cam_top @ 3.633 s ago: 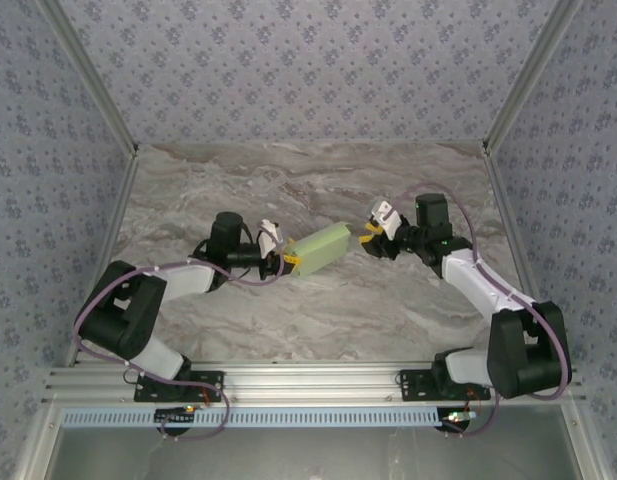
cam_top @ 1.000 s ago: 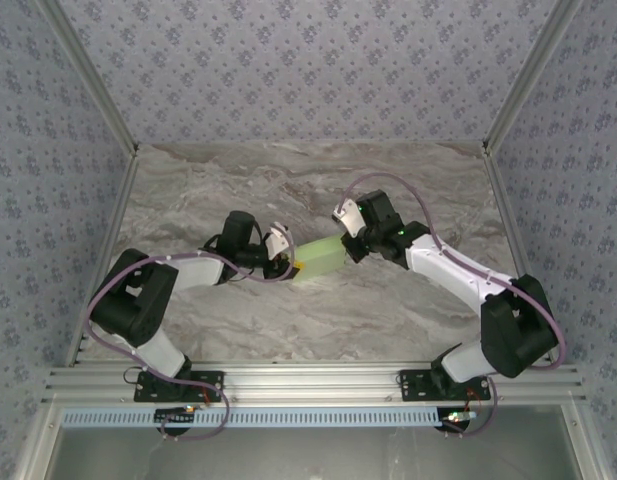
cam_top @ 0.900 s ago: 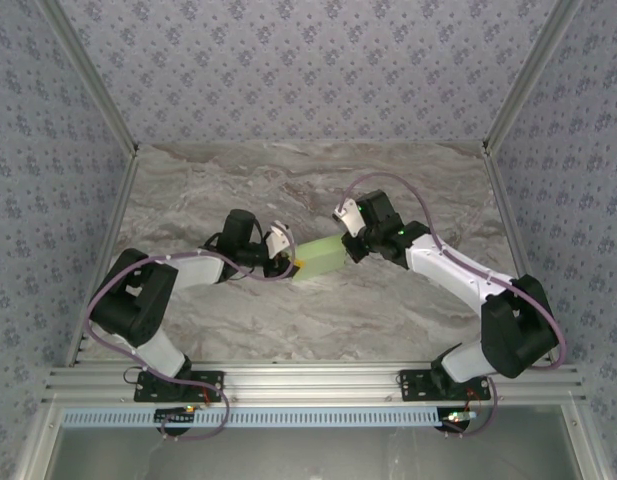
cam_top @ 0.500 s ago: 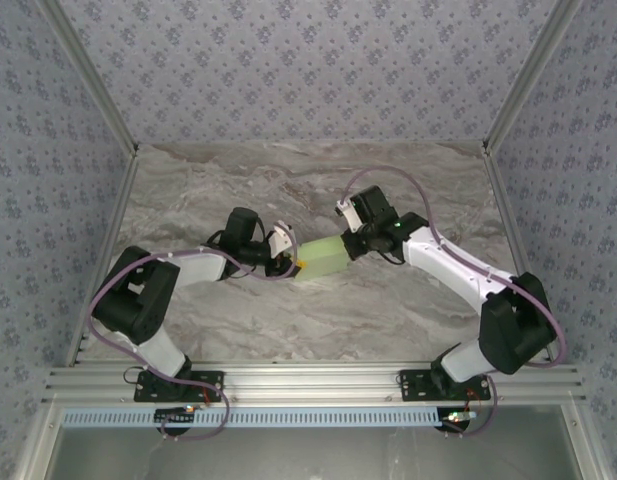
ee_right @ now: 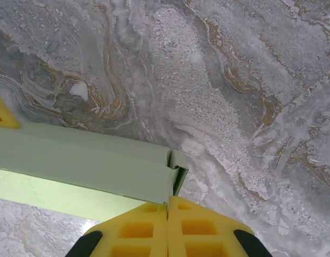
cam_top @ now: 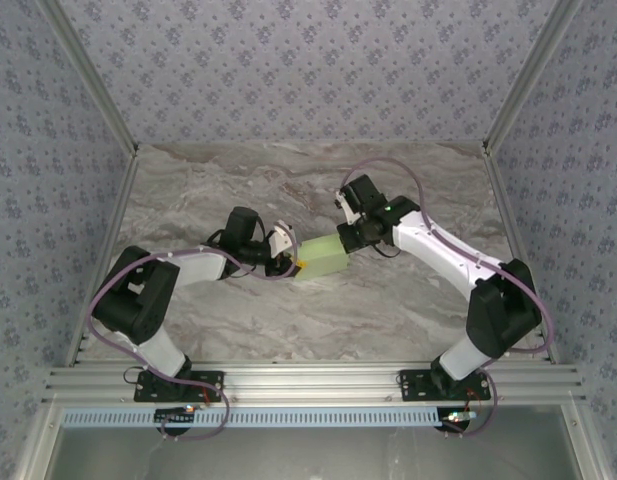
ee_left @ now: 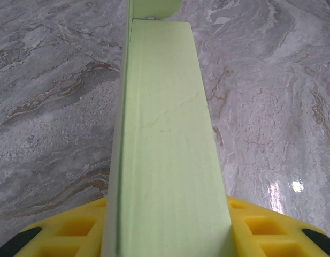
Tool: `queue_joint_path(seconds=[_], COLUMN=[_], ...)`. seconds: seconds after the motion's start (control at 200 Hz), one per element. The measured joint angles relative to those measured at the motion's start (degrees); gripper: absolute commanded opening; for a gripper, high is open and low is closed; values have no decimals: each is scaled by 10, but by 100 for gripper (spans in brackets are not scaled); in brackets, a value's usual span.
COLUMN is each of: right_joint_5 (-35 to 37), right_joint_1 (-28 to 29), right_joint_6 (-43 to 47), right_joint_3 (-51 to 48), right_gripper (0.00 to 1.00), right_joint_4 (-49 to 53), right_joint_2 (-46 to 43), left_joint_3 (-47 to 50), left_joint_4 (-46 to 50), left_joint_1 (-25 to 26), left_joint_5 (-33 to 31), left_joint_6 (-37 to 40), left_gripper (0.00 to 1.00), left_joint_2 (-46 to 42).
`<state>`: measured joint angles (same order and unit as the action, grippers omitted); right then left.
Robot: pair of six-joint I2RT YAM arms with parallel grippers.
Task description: Fold the paper box
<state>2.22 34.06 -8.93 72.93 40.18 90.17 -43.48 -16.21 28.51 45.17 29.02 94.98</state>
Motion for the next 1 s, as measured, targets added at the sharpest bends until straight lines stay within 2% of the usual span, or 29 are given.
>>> queue_joint_path(seconds=[0.68,0.999], right_joint_5=[6,19], right_joint_1=[0,3], right_joint_6=[-70,-70], right_joint_3=[12,-36], right_gripper=[9,7], right_joint_4=[18,-35], right_joint_2=[11,-14], left_joint_3=[-10,-11], left_joint_4=[14,13], left_joint_1=[5,5], left_joint_5=[-7,-8], left_joint_6=[1,-1], left_gripper=[34,34], left_joint_2=[7,7])
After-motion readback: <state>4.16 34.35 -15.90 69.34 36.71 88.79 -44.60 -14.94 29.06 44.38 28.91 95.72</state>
